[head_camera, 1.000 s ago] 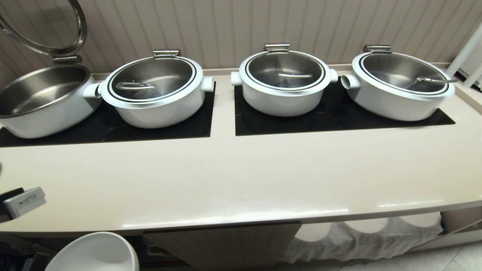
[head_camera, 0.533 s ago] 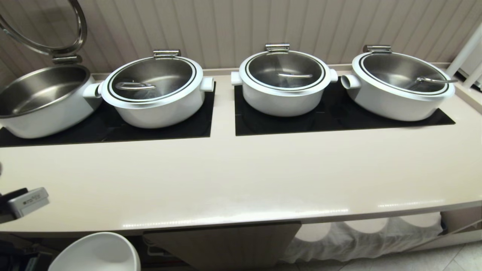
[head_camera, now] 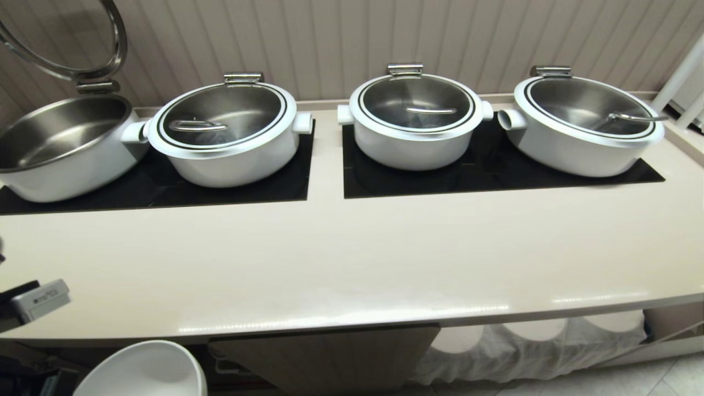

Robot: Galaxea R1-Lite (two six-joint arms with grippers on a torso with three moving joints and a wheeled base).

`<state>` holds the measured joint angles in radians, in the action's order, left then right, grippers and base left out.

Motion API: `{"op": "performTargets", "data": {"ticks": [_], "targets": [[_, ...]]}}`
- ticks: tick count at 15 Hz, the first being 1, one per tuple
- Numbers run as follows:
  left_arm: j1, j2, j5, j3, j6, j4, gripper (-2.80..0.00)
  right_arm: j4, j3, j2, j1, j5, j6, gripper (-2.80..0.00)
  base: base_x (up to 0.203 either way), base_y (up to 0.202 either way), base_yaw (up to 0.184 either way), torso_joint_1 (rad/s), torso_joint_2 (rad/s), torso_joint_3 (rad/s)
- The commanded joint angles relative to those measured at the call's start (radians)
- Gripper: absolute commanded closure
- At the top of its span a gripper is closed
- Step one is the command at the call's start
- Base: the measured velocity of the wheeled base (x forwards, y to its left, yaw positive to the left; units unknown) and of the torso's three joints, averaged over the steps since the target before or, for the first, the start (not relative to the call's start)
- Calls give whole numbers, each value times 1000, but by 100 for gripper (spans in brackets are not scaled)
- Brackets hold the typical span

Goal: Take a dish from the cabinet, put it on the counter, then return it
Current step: Put it back into the cabinet

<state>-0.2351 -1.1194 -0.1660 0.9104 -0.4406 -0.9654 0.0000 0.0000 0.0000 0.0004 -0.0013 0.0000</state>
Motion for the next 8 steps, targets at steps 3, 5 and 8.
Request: {"op": "performTargets", "data": {"ticks": [3, 5, 8], "targets": [[-1, -4, -3, -16, -32, -5, 0, 0, 0, 0, 1, 0, 0, 0, 0, 0, 0, 0, 0, 0], [-1, -2, -3, -21, -39, -6, 0, 0, 0, 2, 0, 0, 0, 0, 0, 0, 0, 0, 0, 0], [-1, -4, -3, -21, -39, -6, 0, 0, 0, 0, 1, 0, 0, 0, 0, 0, 0, -46, 83, 53]]}}
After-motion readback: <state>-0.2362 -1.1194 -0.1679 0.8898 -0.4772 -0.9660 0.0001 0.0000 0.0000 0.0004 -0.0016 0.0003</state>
